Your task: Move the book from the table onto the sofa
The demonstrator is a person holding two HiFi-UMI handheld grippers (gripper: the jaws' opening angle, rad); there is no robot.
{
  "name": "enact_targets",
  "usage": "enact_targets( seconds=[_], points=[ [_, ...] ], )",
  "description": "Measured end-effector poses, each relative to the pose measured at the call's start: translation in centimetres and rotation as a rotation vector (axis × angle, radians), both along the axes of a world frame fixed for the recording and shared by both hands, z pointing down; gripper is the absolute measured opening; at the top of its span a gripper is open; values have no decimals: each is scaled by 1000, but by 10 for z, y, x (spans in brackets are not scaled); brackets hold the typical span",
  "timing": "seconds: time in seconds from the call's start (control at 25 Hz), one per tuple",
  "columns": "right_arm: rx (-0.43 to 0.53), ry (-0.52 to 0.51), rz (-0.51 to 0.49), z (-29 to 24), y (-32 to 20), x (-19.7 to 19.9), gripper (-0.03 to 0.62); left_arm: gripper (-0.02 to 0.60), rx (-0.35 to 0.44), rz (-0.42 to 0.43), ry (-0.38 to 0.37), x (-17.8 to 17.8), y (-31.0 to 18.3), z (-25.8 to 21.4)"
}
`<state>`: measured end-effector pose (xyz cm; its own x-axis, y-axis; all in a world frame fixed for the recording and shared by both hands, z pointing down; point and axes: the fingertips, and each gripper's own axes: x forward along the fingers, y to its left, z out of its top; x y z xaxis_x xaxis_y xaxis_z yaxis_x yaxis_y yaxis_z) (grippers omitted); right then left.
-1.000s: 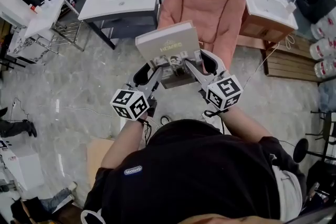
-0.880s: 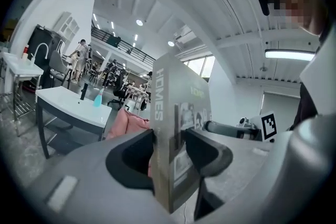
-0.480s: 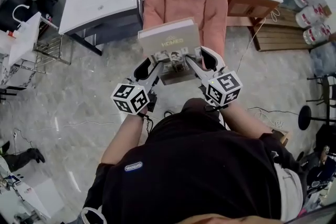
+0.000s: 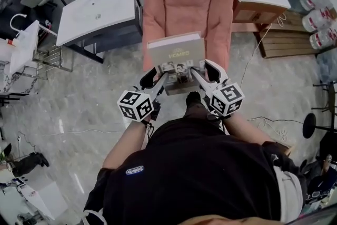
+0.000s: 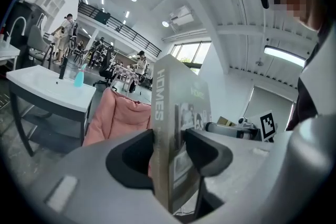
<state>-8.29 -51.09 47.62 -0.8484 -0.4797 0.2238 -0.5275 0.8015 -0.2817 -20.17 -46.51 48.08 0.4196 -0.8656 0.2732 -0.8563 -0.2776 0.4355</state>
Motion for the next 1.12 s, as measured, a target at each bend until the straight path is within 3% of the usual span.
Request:
enact_targets(
  seconds=[0.28, 0.48, 0.72, 1.12],
  points=[
    [-114, 23, -63, 68, -73, -10, 227, 189, -112, -28, 28, -9, -68, 63],
    [-203, 59, -51, 115, -112, -1, 225, 189, -191, -7, 34, -3, -112, 105],
    [-311, 116, -44, 173, -137, 12, 225, 190, -287, 20, 52, 10, -142, 157],
    [-401, 173, -28, 263, -180, 17, 224, 190, -393, 54, 76, 14, -188, 250]
  ],
)
